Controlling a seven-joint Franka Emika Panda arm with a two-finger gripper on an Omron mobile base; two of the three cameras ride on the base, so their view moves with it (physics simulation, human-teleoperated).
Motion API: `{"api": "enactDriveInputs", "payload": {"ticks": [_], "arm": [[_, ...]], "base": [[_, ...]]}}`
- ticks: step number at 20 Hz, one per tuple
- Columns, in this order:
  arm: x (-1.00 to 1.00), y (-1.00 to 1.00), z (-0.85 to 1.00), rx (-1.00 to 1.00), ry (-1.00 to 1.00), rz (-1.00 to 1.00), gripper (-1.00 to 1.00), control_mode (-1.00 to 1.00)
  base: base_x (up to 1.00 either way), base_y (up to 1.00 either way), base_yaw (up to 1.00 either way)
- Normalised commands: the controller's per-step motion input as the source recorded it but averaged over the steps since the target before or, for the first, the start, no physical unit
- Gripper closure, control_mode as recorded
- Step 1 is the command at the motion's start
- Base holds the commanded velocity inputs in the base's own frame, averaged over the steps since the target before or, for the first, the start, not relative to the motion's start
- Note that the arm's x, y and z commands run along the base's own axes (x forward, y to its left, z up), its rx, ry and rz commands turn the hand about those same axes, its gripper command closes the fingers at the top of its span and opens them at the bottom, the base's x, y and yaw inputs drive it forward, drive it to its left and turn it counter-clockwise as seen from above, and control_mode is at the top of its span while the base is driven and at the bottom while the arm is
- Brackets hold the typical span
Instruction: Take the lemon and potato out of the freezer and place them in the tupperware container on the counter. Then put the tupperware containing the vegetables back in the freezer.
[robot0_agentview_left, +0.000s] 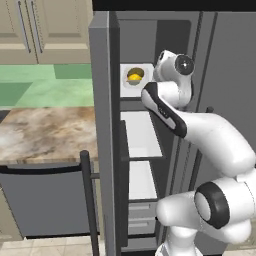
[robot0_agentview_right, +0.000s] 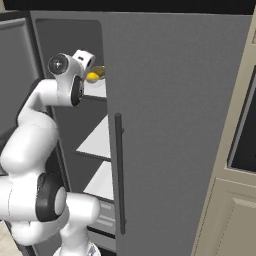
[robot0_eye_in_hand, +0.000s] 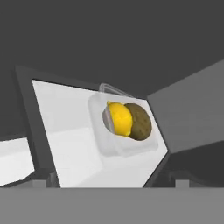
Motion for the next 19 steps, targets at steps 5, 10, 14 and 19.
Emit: {"api": "enactDriveInputs", "payload": {"ticks": [5, 10, 14, 19], "arm": [[-1.0, -0.38, 0.84, 0.17, -0.02, 0.04, -1.0, -1.0], [-1.0, -0.14, 0.81, 0.1, 0.0, 0.1, -1.0, -1.0], [-1.0, -0.12, 0.65, 0.12, 0.02, 0.05, -1.0, -1.0], [-1.0, -0.19, 0.08, 0.12, 0.05, 0.08, -1.0, -1.0]], "base": [[0.0, 0.0, 0.0], [0.0, 0.0, 0.0], [0.0, 0.0, 0.0], [0.0, 0.0, 0.0]]}}
